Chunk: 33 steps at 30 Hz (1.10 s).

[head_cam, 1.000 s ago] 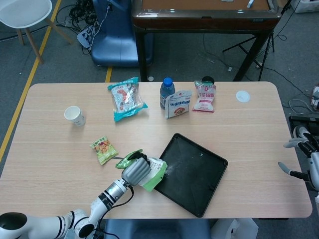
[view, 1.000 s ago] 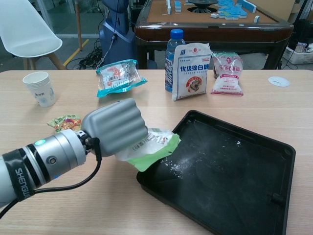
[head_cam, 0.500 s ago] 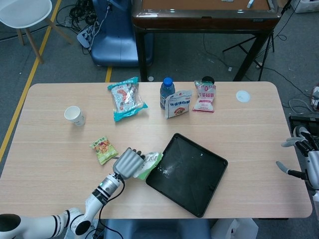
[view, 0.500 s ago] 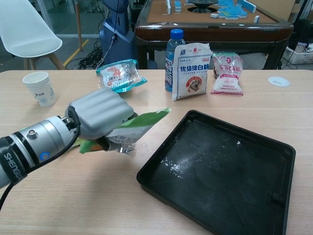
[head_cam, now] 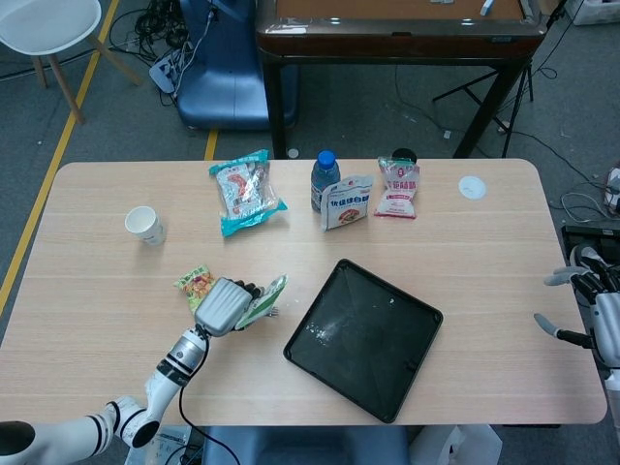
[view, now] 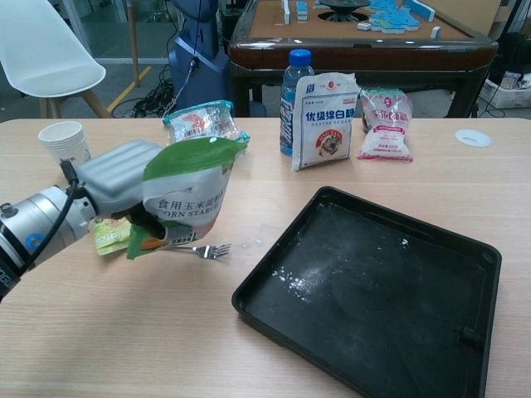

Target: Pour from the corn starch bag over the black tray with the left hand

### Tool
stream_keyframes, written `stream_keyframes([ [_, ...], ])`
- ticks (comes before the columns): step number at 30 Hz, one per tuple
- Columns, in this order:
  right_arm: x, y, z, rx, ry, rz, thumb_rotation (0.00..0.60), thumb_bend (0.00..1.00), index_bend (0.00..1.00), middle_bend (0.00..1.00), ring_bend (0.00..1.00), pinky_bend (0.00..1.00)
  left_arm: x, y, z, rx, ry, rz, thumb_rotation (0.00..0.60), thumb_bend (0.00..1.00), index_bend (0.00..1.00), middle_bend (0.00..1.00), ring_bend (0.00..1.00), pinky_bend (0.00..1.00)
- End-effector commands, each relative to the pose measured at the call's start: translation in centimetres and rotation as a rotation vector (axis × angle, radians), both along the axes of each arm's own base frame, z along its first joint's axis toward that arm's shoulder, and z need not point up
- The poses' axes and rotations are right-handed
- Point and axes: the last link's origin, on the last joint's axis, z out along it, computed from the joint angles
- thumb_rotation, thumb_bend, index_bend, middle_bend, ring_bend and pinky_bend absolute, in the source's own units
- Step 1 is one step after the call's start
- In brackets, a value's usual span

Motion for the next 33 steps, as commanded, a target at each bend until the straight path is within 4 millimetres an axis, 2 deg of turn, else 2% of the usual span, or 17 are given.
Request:
stream_keyframes([
  [1, 0.0, 0.0, -0.1, 0.001, -0.001, -0.001, 0.600, 0.10, 0.41, 0.34, 0.15, 0.18, -1.3, 0.0, -0.2, -0.007, -0.027, 0.017, 0.600, 0.31, 0.44, 0.62, 0.60, 0.73],
  [11, -0.2, -0.2, -0.2, 0.002, -0.006, -0.002, 0.600, 0.10, 0.41, 0.34, 0.15, 0.18, -1.5, -0.5, -1.9, -0.039, -0.098, 0.041, 0.600, 0.27, 0.42, 0.60, 0.57, 0.72],
  [18, -0.4, 0.0, -0.2, 0.000, -0.007, -0.008, 0.600, 0.10, 0.41, 0.34, 0.15, 0.18, -1.5, -0.6, -3.1, -0.047, -0.099, 0.046, 0.600, 0.25, 0.39, 0.57, 0.54, 0.67],
  [26, -0.4, 0.1, 0.0, -0.006, -0.004, -0.011, 0.600, 0.10, 0.41, 0.34, 0.15, 0.18, -2.2, -0.8, -3.5, -0.047, -0.069, 0.080, 0.600, 0.22, 0.27, 0.41, 0.41, 0.55],
  [31, -0.4, 0.1, -0.1, -0.004, -0.005, -0.012, 0.600, 0.10, 0.41, 0.34, 0.16, 0.18, -2.6, -1.0, -3.5, -0.063, -0.059, 0.125, 0.600, 0.21, 0.20, 0.32, 0.35, 0.52],
  [33, -0.4, 0.1, -0.1, -0.004, -0.005, -0.010, 0.600, 0.10, 0.41, 0.34, 0.16, 0.18, -2.7, -1.2, -3.4, -0.071, -0.059, 0.141, 0.600, 0.21, 0.13, 0.25, 0.30, 0.50],
])
